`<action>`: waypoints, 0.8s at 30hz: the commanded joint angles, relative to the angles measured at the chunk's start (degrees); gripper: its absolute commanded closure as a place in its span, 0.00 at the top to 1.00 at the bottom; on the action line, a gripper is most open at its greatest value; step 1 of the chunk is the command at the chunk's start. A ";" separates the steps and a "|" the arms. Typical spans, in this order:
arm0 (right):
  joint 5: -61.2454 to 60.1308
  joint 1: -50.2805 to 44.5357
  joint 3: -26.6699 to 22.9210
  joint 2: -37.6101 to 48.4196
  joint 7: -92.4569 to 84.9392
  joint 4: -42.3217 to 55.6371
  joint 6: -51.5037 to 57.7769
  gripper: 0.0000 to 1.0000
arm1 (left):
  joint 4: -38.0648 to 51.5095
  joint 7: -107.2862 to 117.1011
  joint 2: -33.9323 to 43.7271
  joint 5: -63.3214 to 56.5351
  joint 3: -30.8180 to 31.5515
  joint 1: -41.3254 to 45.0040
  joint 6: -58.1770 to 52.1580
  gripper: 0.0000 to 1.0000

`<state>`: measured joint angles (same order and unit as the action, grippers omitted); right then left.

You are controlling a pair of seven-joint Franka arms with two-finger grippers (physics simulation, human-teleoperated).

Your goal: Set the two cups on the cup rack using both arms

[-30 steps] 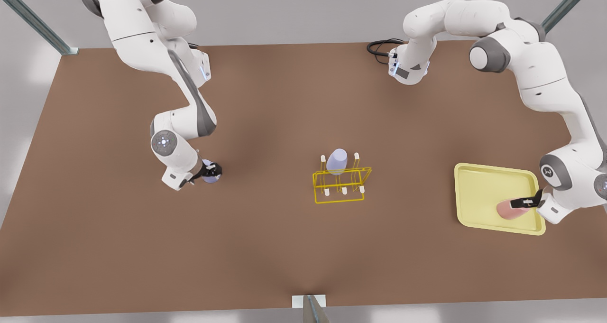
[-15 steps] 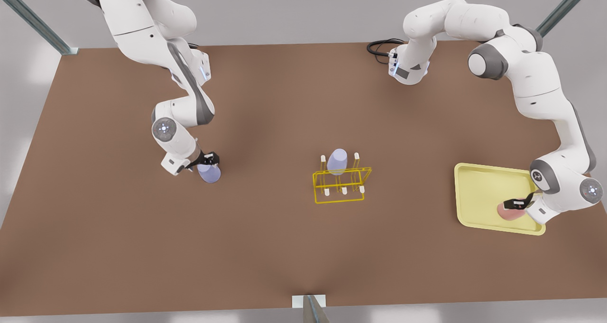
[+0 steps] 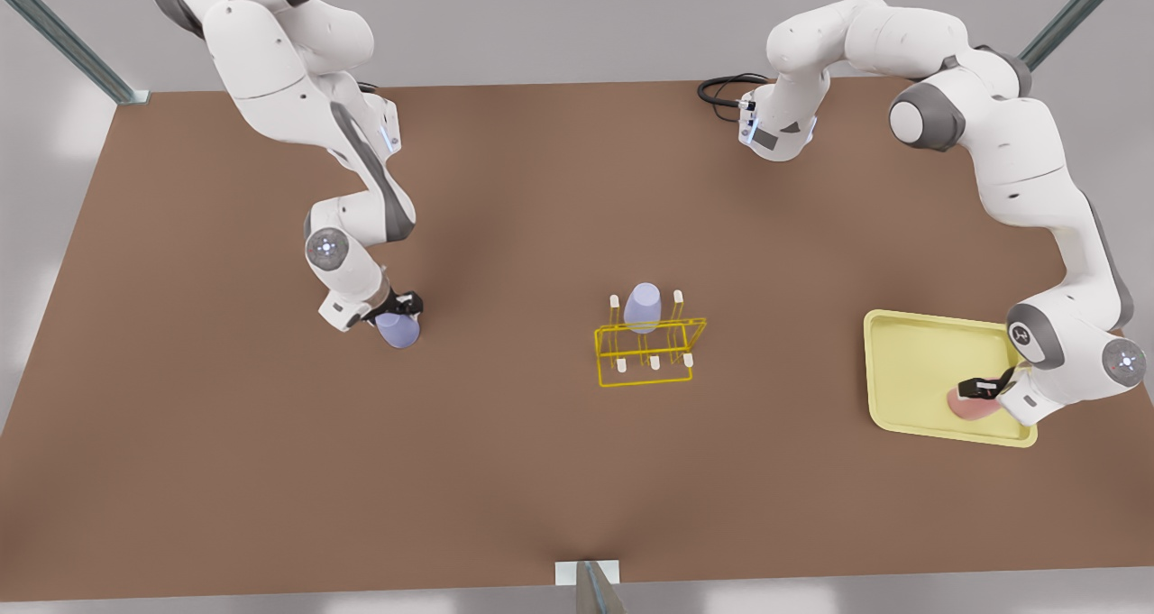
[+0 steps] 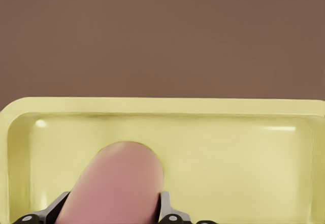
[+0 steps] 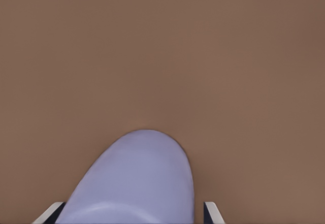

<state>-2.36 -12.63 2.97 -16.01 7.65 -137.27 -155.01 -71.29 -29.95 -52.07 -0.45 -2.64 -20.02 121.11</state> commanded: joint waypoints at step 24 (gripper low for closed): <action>-0.45 -0.82 0.72 2.39 0.79 2.09 -4.95 0.81 | -0.61 42.16 10.24 1.68 22.50 9.74 -17.93 0.82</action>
<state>-2.67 -13.04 3.69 -14.19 7.84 -135.58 -160.44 -71.92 -15.53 -41.93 1.30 17.97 -10.44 107.29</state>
